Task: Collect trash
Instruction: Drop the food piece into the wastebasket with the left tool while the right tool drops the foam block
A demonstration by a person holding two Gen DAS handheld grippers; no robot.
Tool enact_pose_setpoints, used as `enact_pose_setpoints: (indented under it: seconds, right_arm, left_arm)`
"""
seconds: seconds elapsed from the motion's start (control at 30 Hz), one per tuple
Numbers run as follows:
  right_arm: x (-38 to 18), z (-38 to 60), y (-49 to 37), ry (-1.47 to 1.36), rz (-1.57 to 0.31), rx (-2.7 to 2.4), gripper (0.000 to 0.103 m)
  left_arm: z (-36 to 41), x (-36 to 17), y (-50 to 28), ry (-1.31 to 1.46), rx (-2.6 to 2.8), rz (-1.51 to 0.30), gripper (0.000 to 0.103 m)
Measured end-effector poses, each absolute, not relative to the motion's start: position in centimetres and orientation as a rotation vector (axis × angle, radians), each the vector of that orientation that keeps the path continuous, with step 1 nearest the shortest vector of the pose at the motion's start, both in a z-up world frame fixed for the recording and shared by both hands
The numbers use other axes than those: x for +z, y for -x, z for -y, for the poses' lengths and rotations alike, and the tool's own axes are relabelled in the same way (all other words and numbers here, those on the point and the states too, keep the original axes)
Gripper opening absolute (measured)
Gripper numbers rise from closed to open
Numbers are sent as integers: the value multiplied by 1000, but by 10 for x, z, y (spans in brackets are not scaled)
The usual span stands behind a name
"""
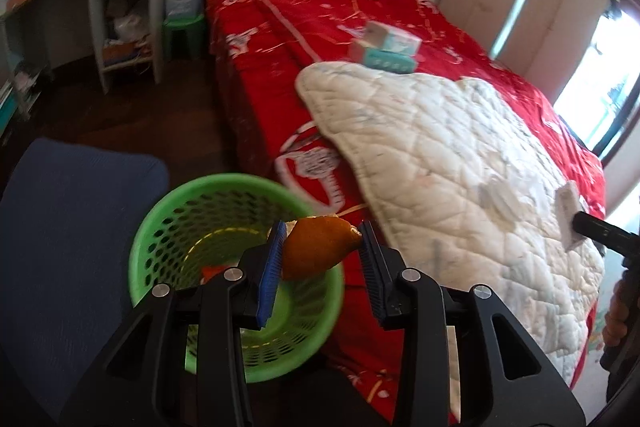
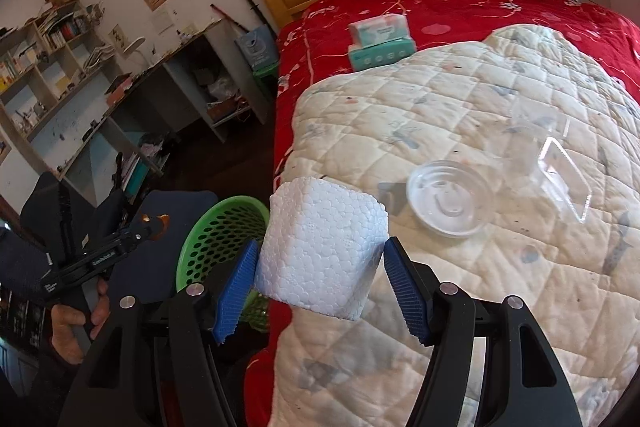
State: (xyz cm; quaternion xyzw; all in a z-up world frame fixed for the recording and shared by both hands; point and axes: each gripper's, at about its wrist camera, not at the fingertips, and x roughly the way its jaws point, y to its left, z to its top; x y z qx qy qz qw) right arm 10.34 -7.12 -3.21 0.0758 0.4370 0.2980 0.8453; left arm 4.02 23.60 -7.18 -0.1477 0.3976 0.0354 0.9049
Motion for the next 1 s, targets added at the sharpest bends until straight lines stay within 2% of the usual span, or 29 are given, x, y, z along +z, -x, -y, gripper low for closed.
enact_pose_setpoints:
  seconds: [0.1,0.23,1.0]
  right_arm:
    - [-34,60,-104,-150,-931,644,63]
    - [-37,47,-104,-137,-941,662,63]
    - [-52,-75,-99,-32,-1001,835,63]
  left_arm:
    - [-249,-81,-39,341,93,-837,40]
    - [-261,-88,-32,376,119,-838,60]
    - [-311,-86,33,471,256,-773,65]
